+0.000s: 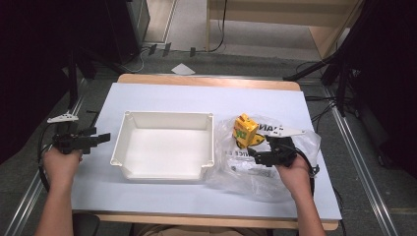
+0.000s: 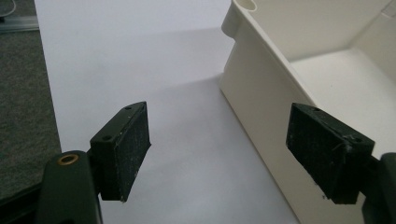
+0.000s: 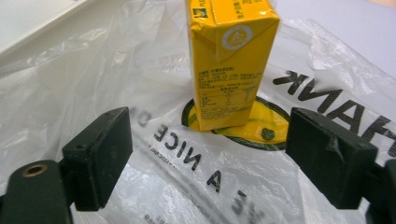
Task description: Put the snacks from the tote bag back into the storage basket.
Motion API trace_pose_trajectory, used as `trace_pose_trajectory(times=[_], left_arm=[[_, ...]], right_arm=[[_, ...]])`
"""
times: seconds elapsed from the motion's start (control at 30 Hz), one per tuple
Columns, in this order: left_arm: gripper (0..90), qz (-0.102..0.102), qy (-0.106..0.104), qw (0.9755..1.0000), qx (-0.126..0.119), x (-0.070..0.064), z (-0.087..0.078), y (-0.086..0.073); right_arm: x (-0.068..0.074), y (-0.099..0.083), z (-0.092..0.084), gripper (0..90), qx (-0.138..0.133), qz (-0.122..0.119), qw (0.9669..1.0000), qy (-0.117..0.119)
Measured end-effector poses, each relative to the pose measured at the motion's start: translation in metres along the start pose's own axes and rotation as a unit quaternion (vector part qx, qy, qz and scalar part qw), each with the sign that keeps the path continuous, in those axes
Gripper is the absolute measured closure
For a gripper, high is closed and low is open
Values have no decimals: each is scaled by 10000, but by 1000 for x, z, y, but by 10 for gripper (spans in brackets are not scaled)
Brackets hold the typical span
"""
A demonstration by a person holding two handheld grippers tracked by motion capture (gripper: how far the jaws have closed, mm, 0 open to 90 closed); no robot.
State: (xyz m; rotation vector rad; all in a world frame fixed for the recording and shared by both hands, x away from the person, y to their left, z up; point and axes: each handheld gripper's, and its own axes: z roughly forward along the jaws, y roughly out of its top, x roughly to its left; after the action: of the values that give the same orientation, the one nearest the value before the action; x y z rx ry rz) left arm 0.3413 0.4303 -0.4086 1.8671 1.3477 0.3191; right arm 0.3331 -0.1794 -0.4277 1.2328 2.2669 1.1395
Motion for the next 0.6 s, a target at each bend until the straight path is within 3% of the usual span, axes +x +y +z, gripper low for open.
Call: trace_pose_trajectory(times=[0.1, 0.2, 0.5, 0.6], left_arm=[[229, -21, -75, 10000, 29, 2, 2, 0], [229, -16, -11, 10000, 83, 2, 4, 1], [229, 19, 24, 9998, 197, 2, 8, 2], [229, 64, 97, 9996, 258, 1, 8, 3]], right_arm=[[-1, 2, 1, 153, 152, 128, 9998, -7], [-3, 4, 5, 153, 355, 233, 9990, 155], [-5, 5, 0, 153, 184, 287, 9991, 254], [-5, 5, -2, 153, 68, 319, 9994, 143]])
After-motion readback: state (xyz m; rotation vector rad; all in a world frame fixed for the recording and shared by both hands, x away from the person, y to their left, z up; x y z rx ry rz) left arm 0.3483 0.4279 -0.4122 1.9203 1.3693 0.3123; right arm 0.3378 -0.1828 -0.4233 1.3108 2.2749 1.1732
